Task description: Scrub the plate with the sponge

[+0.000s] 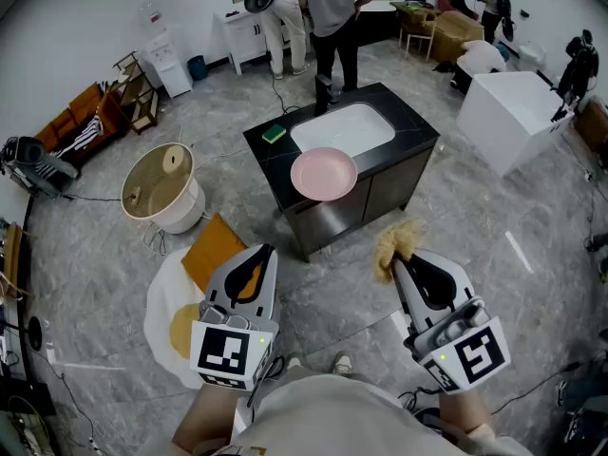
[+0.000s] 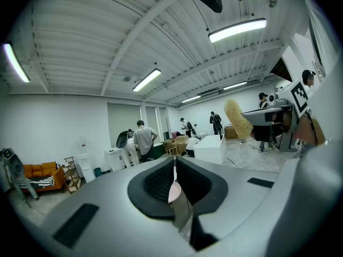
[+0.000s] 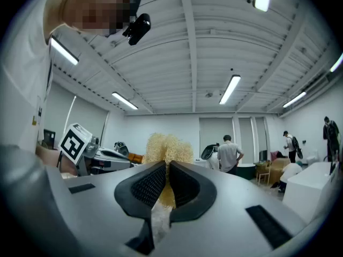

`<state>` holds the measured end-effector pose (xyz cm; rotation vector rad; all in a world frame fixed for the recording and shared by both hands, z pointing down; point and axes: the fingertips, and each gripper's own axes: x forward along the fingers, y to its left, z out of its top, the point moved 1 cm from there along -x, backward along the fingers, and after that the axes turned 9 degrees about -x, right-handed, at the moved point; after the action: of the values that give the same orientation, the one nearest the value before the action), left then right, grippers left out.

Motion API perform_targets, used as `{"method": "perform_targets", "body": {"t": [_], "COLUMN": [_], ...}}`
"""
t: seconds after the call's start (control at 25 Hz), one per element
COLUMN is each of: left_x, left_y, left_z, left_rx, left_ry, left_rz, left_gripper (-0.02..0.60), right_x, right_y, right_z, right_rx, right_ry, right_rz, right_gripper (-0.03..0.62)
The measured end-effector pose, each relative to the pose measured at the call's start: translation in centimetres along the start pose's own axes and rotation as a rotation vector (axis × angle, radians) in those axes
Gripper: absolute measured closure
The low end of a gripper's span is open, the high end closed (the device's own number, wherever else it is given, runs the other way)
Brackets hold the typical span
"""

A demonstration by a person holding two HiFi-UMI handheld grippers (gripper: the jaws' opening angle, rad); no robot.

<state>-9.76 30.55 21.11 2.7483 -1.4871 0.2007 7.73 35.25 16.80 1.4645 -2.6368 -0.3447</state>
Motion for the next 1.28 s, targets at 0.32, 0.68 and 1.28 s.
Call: {"method": "perform_targets", "body": {"t": [0.32, 0.68, 1.28], "left_x": [0.1, 0.0, 2.0], "left_y": [-1.7, -3.5, -4.1], "left_z": [0.1, 1.9, 1.1], "left_rx": [-0.005, 0.04, 0.03], "left_ry": [0.013, -0.015, -0.006], "left_rz": [0.02, 0.046, 0.042], "left_gripper": [0.551, 0.551, 0.552], "right_x": [-1.2, -2.8, -4.0], "right_y": [-1.2, -1.6, -3.3], "right_z": [-0.9, -1.1, -3.2], "right_rx": [0.054, 0.079, 0.155], "right_ry": [0.004, -0.029, -0.024], "right_rz": [0.026, 0.051, 0.045], "right_gripper": [0.548, 0.548, 0.548]}}
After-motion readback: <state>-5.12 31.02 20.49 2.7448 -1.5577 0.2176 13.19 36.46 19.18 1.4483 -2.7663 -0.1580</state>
